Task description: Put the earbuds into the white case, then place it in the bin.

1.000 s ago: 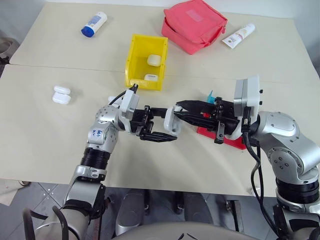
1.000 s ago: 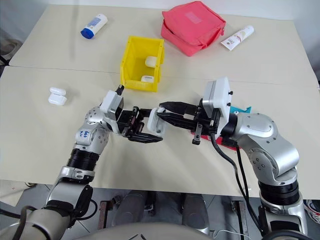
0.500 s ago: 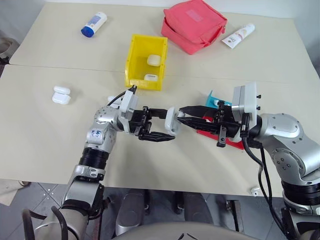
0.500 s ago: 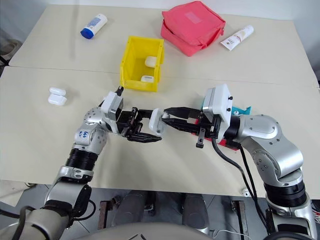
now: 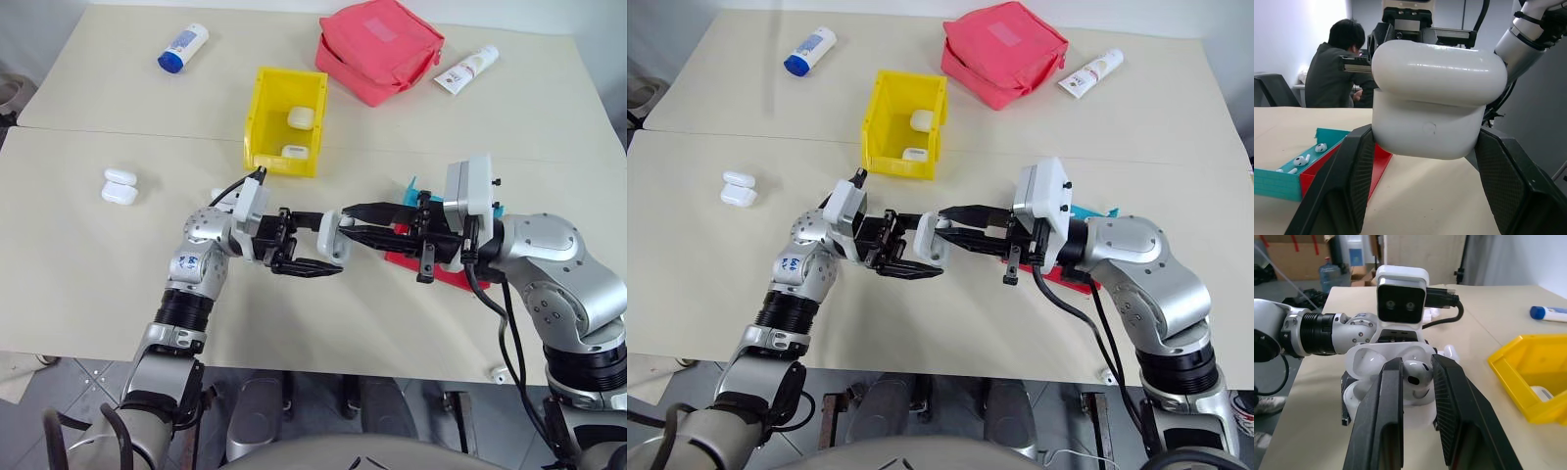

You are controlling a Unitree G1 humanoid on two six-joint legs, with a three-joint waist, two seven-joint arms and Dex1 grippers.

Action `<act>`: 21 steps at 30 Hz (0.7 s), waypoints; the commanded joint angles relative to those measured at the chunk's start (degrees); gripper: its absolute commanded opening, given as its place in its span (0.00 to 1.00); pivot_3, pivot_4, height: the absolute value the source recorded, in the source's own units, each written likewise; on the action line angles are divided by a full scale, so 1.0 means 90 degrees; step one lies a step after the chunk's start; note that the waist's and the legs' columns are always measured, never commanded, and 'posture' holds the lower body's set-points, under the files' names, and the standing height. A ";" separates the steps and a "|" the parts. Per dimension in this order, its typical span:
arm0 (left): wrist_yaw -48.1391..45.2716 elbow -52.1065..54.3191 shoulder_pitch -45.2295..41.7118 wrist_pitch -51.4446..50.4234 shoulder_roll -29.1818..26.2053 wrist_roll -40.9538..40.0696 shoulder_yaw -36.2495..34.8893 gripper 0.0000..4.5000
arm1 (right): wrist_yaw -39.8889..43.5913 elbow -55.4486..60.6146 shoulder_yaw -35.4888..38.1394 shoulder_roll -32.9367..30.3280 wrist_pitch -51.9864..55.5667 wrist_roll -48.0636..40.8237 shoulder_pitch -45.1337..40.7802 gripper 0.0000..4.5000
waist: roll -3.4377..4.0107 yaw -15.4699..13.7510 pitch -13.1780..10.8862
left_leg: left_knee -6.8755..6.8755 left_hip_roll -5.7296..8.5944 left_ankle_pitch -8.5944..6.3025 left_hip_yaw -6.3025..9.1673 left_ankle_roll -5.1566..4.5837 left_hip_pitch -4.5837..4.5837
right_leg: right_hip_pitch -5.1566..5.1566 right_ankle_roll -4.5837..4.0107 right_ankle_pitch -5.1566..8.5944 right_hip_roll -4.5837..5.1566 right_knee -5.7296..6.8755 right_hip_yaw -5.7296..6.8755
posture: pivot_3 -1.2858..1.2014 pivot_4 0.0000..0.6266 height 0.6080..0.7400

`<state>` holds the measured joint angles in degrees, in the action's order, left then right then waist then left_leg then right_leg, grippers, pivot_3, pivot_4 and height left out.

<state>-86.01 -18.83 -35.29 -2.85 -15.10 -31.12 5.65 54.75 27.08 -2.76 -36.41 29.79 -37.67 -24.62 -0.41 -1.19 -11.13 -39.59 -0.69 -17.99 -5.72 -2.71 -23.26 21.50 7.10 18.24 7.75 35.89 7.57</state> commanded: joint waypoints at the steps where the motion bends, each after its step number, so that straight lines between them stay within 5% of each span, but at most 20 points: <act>1: -0.0427 0.0336 -0.0251 0.0215 0.0131 -0.0232 -0.0054 0.61 | 0.0440 -0.0176 -0.0526 -0.0174 0.0140 0.0194 -0.0032 0.12 | 0.0000 -0.0002 0.0000 | 0.0000 0.0000 0.0000 0.0000 0.0000 0.0000 | 0.0000 0.0000 0.0000 0.0000 0.0000 0.0000 | 0.52 0.24 1.00; 21: -0.0253 0.0106 -0.0395 0.0485 0.0070 -0.0123 -0.0157 0.61 | 0.1412 -0.1080 -0.0661 -0.0712 -0.0034 0.0689 -0.0590 0.12 | 0.0000 0.0001 0.0000 | 0.0000 -0.0001 0.0000 0.0001 0.0000 0.0000 | -0.0001 0.0000 0.0000 0.0001 -0.0001 0.0002 | 0.52 0.24 1.00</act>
<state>-85.98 -21.02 -35.79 -0.65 -14.97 -29.18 7.32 66.64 18.82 -6.50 -41.38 27.83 -33.72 -31.18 -0.41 -1.18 -11.13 -39.59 -0.70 -17.99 -5.72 -2.71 -23.26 21.49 7.10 18.24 7.76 35.88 7.59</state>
